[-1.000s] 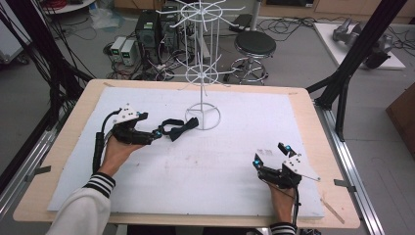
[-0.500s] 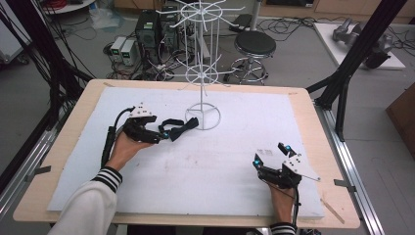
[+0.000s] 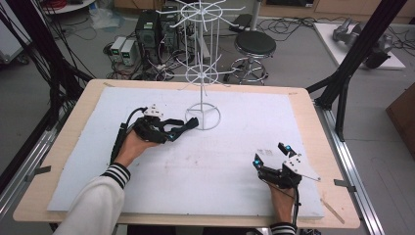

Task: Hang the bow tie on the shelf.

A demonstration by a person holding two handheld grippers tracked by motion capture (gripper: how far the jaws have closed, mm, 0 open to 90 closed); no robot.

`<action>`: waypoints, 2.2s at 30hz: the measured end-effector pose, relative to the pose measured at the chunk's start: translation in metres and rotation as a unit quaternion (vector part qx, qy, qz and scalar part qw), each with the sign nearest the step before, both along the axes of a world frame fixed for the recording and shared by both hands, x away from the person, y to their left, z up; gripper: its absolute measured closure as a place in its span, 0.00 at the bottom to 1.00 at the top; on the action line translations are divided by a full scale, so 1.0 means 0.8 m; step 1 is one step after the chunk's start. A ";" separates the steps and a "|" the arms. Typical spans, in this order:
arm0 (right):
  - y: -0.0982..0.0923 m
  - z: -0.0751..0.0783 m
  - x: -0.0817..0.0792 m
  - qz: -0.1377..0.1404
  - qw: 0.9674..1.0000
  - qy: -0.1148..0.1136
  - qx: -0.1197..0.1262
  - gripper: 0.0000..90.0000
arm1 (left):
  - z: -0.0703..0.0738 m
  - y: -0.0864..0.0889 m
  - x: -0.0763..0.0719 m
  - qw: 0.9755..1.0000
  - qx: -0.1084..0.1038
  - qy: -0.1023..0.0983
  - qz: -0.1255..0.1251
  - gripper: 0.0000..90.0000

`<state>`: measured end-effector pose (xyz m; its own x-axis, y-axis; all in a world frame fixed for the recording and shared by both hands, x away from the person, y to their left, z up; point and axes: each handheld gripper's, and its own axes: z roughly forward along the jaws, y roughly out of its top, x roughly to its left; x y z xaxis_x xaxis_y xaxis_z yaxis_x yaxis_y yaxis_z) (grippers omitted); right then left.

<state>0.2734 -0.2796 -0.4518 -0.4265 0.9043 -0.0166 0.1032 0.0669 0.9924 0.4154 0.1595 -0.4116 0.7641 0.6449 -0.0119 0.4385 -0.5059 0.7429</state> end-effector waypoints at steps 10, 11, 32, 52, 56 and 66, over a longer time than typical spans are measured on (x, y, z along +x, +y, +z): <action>0.000 0.000 0.000 0.000 1.000 -0.003 -0.001 0.06 | -0.009 -0.013 0.003 1.000 0.028 0.013 0.002 0.59; 0.000 0.000 0.000 0.000 1.000 0.000 0.001 0.06 | -0.010 -0.013 0.003 1.000 0.028 0.012 0.000 0.62; 0.000 0.000 0.000 0.000 1.000 -0.001 0.000 0.06 | 0.012 -0.005 -0.008 0.999 -0.022 -0.028 -0.020 0.97; 0.000 0.000 0.000 -0.001 1.000 0.000 0.000 0.06 | 0.057 0.012 -0.040 0.978 -0.140 -0.128 -0.090 0.97; 0.000 0.000 0.000 -0.001 1.000 -0.001 -0.001 0.06 | 0.071 0.017 -0.046 0.972 -0.154 -0.147 -0.101 0.97; 0.000 0.000 0.000 -0.001 1.000 -0.001 -0.001 0.06 | 0.116 0.025 -0.057 0.959 -0.182 -0.190 -0.108 0.97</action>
<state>0.2733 -0.2793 -0.4518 -0.4242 0.9054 -0.0187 0.1022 0.0684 0.9924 0.3702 0.1793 -0.3189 0.8731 0.4771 0.1000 0.0145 -0.2304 0.9730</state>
